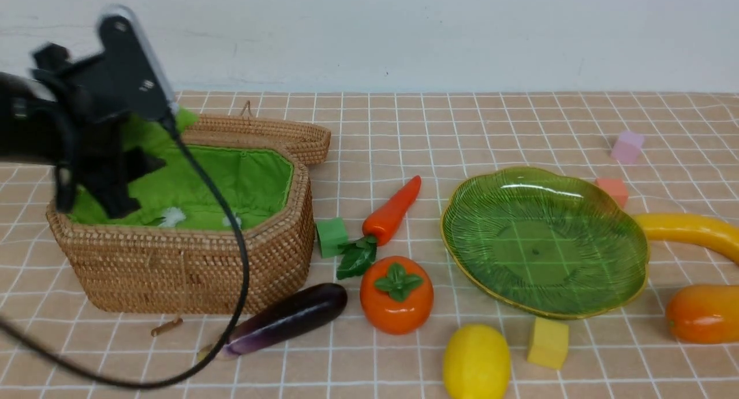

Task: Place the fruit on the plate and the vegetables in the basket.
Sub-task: Take a chayote with your left arm and place it on the basket on the left, then use the left arm to grab an eggplant and put it into the left basket, then use the left arm to grab a carrot and put it into the left basket

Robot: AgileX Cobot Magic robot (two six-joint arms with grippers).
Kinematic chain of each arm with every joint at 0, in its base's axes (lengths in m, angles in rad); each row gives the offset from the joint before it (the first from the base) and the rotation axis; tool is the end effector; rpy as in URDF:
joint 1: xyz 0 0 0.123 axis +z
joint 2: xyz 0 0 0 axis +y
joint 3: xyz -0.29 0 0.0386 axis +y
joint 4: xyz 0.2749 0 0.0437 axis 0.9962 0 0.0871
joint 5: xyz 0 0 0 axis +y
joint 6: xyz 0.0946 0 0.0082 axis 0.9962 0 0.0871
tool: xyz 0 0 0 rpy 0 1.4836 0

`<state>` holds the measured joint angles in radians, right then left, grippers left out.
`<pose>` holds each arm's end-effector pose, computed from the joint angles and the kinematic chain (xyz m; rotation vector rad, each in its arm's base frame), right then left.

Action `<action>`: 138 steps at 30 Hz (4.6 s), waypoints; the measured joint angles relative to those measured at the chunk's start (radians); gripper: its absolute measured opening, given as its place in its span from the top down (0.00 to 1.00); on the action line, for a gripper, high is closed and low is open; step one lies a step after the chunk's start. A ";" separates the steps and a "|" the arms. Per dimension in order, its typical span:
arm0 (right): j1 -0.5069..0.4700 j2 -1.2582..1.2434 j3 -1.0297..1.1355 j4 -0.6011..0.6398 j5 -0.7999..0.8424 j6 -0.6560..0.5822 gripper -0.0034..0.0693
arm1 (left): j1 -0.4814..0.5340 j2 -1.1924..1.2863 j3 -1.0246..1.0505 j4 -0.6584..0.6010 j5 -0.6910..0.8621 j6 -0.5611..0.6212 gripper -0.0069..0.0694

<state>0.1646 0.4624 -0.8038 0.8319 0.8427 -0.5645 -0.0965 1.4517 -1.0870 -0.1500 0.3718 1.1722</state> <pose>0.0697 0.0647 0.4029 -0.5089 1.7306 0.6862 0.3498 -0.0391 0.3012 1.2312 1.8876 0.4523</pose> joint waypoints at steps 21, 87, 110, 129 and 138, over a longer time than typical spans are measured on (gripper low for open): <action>0.000 0.001 0.000 0.001 0.053 0.017 0.76 | -0.262 -0.179 0.044 -0.287 0.238 -0.437 0.65; 0.000 0.001 0.000 0.007 0.059 0.023 0.74 | -0.580 -0.198 0.349 0.661 0.191 -1.107 0.62; 0.000 0.001 0.000 0.037 0.058 0.021 0.73 | -0.115 0.028 0.010 0.715 0.203 -0.620 0.36; 0.000 0.024 0.000 0.036 0.114 0.076 0.73 | -0.411 0.127 -0.383 0.104 0.456 -1.039 0.72; 0.000 0.025 0.000 0.036 0.200 0.092 0.72 | -0.483 0.519 -0.673 0.101 0.493 -1.085 0.31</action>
<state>0.1646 0.4869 -0.8038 0.8678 1.0426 -0.4724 -0.5799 1.9709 -1.7600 -0.0488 0.8645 0.0877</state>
